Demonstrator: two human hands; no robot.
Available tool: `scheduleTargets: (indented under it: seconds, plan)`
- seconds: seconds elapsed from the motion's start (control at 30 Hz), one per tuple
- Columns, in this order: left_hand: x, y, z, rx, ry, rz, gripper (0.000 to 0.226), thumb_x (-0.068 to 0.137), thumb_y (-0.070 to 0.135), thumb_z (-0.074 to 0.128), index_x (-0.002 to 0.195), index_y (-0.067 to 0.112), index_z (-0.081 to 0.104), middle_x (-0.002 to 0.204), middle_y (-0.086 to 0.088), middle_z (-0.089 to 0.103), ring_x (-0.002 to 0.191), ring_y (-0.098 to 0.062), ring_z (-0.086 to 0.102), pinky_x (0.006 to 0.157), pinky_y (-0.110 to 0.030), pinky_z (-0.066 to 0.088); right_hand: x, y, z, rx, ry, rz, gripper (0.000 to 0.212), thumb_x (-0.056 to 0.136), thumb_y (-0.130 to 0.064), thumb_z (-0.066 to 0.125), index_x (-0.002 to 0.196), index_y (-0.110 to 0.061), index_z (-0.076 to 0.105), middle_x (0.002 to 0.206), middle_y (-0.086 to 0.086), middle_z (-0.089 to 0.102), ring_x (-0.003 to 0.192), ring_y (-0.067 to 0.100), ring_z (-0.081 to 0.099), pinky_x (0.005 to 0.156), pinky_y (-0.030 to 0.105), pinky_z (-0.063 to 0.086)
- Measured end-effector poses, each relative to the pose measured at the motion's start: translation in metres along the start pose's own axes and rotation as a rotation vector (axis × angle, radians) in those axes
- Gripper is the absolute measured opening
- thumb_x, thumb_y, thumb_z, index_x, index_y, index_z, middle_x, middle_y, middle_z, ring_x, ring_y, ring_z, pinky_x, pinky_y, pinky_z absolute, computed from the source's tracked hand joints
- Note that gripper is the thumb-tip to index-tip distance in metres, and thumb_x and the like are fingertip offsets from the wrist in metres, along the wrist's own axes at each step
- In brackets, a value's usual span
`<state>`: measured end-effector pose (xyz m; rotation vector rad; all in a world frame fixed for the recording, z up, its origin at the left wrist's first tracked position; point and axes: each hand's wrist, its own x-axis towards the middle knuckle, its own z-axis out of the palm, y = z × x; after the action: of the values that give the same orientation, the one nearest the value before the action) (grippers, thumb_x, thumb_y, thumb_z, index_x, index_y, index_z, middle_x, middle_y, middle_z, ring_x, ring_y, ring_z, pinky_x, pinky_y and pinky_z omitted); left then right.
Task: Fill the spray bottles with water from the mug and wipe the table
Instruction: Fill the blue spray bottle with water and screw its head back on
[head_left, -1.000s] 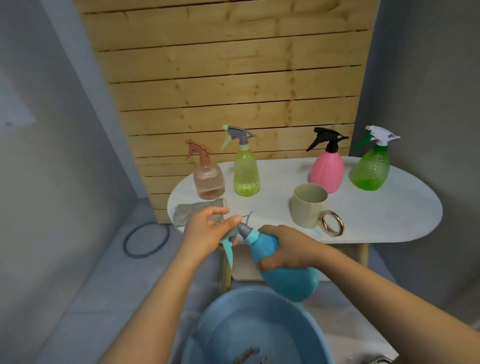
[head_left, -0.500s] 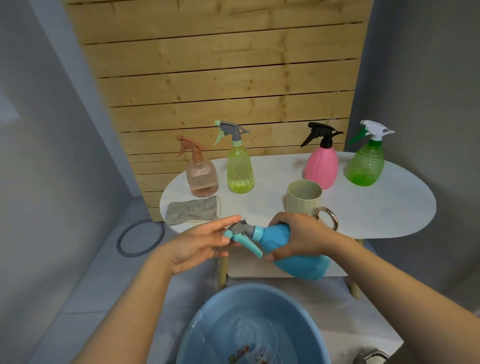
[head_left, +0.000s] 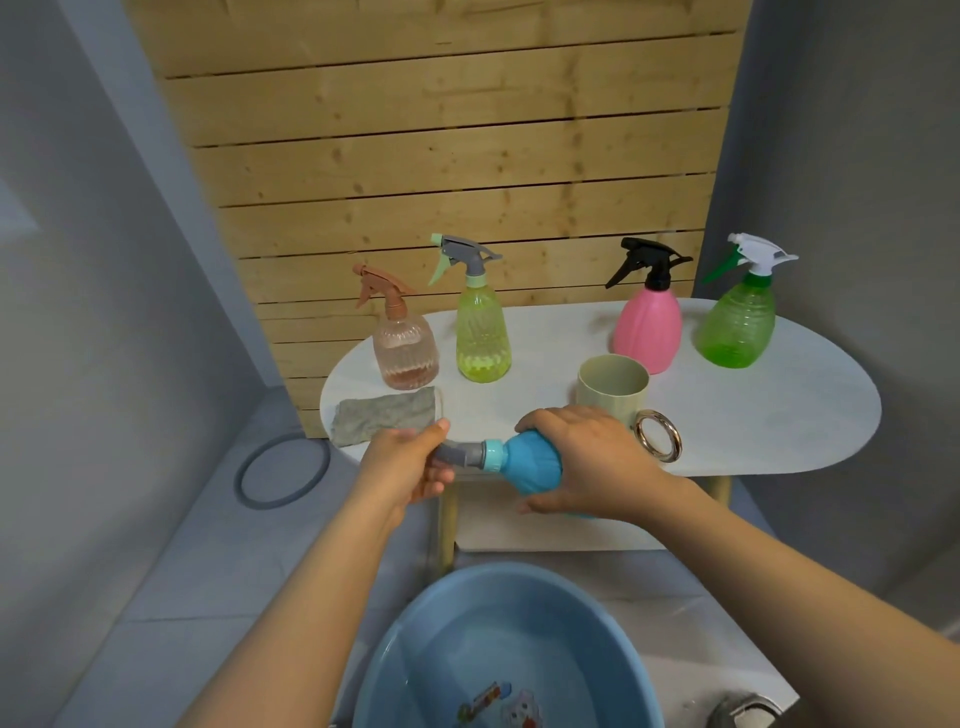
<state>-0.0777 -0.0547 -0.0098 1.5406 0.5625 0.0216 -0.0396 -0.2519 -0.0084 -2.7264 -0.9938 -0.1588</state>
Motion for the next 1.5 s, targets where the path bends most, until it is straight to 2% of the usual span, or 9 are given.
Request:
scheduleTargets:
  seconds: [0.17, 0.3, 0.37, 0.53, 0.67, 1.03, 1.23, 1.3, 1.5]
  plan:
    - [-0.002, 0.001, 0.002, 0.049, 0.025, 0.079, 0.022, 0.097, 0.026, 0.050, 0.112, 0.015, 0.061, 0.064, -0.004, 0.056, 0.037, -0.004, 0.052, 0.037, -0.016, 0.040, 0.000, -0.002, 0.000, 0.033, 0.005, 0.022, 0.073, 0.064, -0.062, 0.072, 0.122, -0.027, 0.046, 0.115, -0.008, 0.058, 0.102, 0.017, 0.053, 0.083, 0.028, 0.038]
    - [-0.004, 0.006, -0.004, -0.007, -0.240, 0.121, 0.029, 0.096, 0.005, 0.044, 0.117, 0.018, 0.059, 0.077, -0.008, 0.062, 0.067, -0.014, 0.068, 0.055, -0.019, 0.049, -0.003, 0.006, -0.001, 0.196, -0.037, 0.110, 0.067, 0.064, -0.063, 0.072, 0.117, -0.029, 0.050, 0.104, -0.009, 0.060, 0.091, 0.014, 0.056, 0.072, 0.026, 0.042]
    - [-0.004, 0.001, -0.009, 0.211, -0.322, 0.190, 0.033, 0.091, 0.006, 0.057, 0.120, 0.021, 0.057, 0.080, -0.004, 0.062, 0.072, -0.010, 0.065, 0.060, -0.016, 0.048, -0.005, 0.012, -0.002, 0.229, -0.061, 0.135, 0.065, 0.064, -0.062, 0.073, 0.116, -0.031, 0.051, 0.101, -0.012, 0.059, 0.089, 0.012, 0.056, 0.071, 0.027, 0.044]
    - [0.003, -0.008, -0.012, 0.478, -0.120, 0.300, 0.021, 0.085, 0.037, 0.066, 0.085, 0.017, 0.072, 0.068, 0.003, 0.064, 0.066, -0.007, 0.053, 0.063, -0.018, 0.041, -0.006, 0.015, 0.001, 0.194, -0.107, 0.100, 0.066, 0.062, -0.063, 0.073, 0.116, -0.032, 0.051, 0.103, -0.012, 0.060, 0.090, 0.011, 0.055, 0.073, 0.026, 0.045]
    - [0.011, -0.007, -0.017, 0.391, -0.006, 0.102, 0.041, 0.091, 0.046, 0.054, 0.092, 0.006, 0.064, 0.081, -0.005, 0.065, 0.070, -0.016, 0.056, 0.060, -0.025, 0.040, -0.004, 0.020, 0.001, 0.106, -0.062, 0.090, 0.069, 0.062, -0.063, 0.073, 0.118, -0.030, 0.049, 0.107, -0.010, 0.060, 0.095, 0.015, 0.055, 0.074, 0.027, 0.042]
    - [0.050, -0.019, -0.042, 0.122, 0.353, -0.100, 0.038, 0.089, 0.048, 0.057, 0.080, 0.011, 0.057, 0.071, -0.006, 0.058, 0.053, -0.012, 0.046, 0.048, -0.022, 0.035, -0.003, 0.032, 0.008, 0.258, -0.123, 0.400, 0.066, 0.063, -0.065, 0.072, 0.111, -0.026, 0.049, 0.097, -0.006, 0.059, 0.085, 0.016, 0.055, 0.072, 0.031, 0.048]
    - [0.057, -0.024, -0.011, -0.044, 0.195, -0.056, 0.023, 0.092, 0.027, 0.061, 0.085, 0.005, 0.060, 0.082, -0.015, 0.066, 0.063, -0.021, 0.066, 0.059, -0.026, 0.058, 0.001, 0.034, 0.010, 0.309, -0.143, 0.452, 0.067, 0.059, -0.069, 0.071, 0.109, -0.029, 0.048, 0.098, -0.006, 0.060, 0.087, 0.016, 0.057, 0.075, 0.032, 0.051]
    - [0.054, -0.025, 0.005, -0.009, 0.113, -0.012, 0.019, 0.091, 0.023, 0.062, 0.081, 0.007, 0.063, 0.087, -0.018, 0.069, 0.076, -0.029, 0.069, 0.077, -0.034, 0.058, 0.002, 0.034, 0.011, 0.307, -0.142, 0.456, 0.067, 0.060, -0.069, 0.070, 0.110, -0.028, 0.048, 0.098, -0.006, 0.060, 0.087, 0.016, 0.057, 0.075, 0.033, 0.051]
    - [0.049, -0.025, 0.033, 0.188, 0.102, 0.027, 0.032, 0.094, 0.030, 0.054, 0.070, 0.011, 0.062, 0.073, -0.012, 0.067, 0.078, -0.032, 0.068, 0.084, -0.045, 0.055, 0.002, 0.033, 0.006, 0.328, -0.100, 0.464, 0.067, 0.066, -0.065, 0.069, 0.115, -0.024, 0.048, 0.099, -0.005, 0.056, 0.085, 0.016, 0.052, 0.068, 0.028, 0.040]
